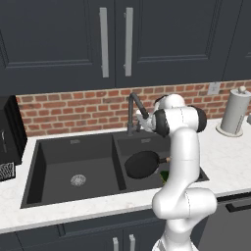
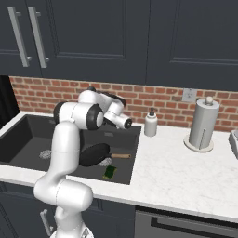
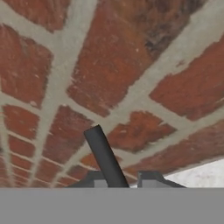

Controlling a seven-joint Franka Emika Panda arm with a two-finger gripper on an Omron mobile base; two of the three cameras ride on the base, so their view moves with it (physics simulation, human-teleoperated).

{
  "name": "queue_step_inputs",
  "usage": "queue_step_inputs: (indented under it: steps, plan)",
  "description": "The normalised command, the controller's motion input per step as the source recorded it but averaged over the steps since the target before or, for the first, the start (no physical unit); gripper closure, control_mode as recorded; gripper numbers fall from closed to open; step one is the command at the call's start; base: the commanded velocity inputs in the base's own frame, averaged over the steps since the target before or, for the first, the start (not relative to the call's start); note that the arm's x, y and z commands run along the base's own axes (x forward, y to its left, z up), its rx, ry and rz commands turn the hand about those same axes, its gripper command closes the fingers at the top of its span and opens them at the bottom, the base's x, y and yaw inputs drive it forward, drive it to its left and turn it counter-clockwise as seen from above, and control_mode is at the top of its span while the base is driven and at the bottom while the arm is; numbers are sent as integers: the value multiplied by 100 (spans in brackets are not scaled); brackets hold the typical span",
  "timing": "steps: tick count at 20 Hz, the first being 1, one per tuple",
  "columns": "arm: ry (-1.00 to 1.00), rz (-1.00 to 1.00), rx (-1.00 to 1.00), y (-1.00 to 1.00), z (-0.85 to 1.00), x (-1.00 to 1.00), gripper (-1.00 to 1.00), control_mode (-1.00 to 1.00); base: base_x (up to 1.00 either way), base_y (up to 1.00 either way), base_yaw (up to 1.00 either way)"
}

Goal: Pick the pan and sponge and place them into the sink. Then turn on the water.

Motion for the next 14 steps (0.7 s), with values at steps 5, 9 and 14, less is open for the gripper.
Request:
queue_step_inputs:
  steps: [5,9,14]
  plan:
    - [13,-6,24,-14,0,0,100,-100,0,0,0]
    - [12,-7,23,-14,0,0,100,-100,0,0,0]
    - [11,-6,22,-15,0,0,100,-100,0,0,0]
